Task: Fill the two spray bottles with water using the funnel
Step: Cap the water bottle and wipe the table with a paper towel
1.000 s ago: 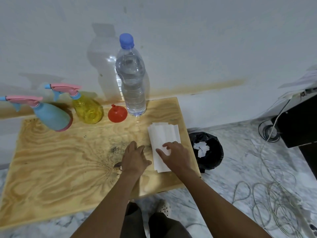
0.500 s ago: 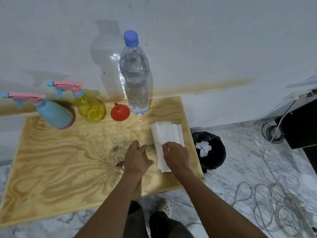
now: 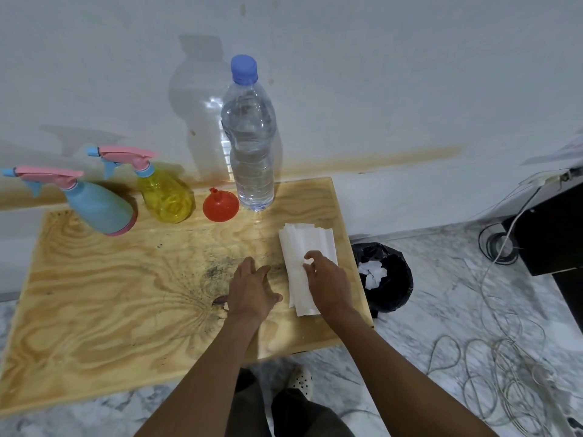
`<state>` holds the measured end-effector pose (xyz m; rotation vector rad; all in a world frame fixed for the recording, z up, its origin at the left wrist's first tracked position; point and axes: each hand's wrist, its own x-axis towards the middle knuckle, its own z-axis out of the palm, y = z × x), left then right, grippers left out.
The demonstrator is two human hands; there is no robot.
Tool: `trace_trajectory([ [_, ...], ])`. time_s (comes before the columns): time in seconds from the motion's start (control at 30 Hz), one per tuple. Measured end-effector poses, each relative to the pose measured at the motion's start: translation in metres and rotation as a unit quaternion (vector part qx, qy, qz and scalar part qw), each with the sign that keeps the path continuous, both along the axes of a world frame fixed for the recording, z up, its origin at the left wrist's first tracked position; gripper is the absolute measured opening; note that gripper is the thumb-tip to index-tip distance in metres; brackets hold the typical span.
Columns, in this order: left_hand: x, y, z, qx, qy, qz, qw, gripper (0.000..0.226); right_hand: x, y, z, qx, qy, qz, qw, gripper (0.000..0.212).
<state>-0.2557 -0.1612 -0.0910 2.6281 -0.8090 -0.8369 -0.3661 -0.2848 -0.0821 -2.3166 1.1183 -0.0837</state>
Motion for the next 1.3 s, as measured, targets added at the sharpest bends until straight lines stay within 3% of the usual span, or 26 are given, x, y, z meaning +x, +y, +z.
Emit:
trace_trajectory([
  [0.3,0.001,0.000,-0.006,-0.007,0.012,0.007,1.000,0.079,-0.005,-0.004,-0.005,0.038,0.017,0.035,0.998,0.031],
  [0.5,0.001,0.001,-0.007,-0.006,0.011,0.008,1.000,0.079,-0.008,-0.005,-0.007,0.054,0.019,0.046,0.997,0.049],
  [0.83,0.001,0.000,-0.008,-0.003,0.013,0.009,1.000,0.079,-0.012,-0.002,-0.006,0.047,-0.012,0.001,0.999,0.027],
  [1.3,0.001,0.000,-0.010,-0.001,0.010,0.016,1.000,0.079,-0.014,-0.006,0.027,0.000,-0.142,-0.101,0.985,0.013],
])
